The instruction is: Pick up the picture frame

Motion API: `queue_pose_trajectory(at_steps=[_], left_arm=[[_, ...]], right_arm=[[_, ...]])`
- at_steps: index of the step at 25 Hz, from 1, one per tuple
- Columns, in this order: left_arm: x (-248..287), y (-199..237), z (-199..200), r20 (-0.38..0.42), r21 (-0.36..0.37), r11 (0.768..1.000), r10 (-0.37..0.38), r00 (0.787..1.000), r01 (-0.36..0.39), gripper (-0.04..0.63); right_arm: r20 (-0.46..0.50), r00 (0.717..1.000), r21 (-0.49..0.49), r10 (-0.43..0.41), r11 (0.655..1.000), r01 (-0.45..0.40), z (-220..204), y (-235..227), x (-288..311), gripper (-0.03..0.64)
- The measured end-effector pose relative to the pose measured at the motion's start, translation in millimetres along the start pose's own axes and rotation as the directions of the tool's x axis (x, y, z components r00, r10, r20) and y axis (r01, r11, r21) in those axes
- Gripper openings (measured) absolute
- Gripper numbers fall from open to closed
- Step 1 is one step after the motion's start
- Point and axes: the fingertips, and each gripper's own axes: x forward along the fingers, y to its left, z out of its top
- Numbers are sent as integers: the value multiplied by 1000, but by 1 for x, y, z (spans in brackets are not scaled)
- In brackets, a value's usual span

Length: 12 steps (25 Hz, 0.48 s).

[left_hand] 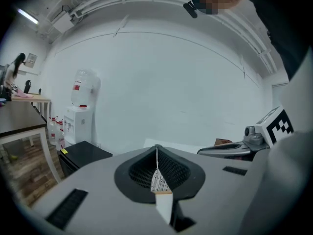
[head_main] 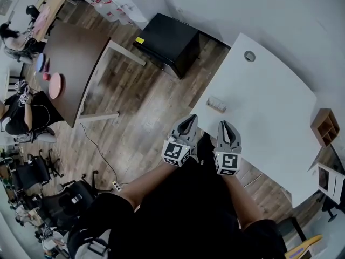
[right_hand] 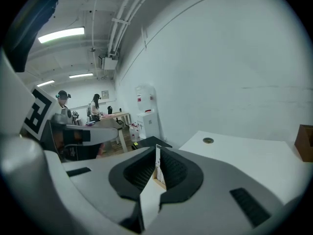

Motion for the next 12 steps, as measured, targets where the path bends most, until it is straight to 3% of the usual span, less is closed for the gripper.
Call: queue_pose_trajectory(at_steps=[5,12], left_arm=[[28,11,-24,-69,10,1000,-17,997,18,17],[58,15,-59,-224,-6,998,-70,972,70,31]], right_arm=[[-52,999,-9,-3,1000,2,-18,-18,23,37],[-174,984,10,-19,1000,21,-63,-38,46,45]])
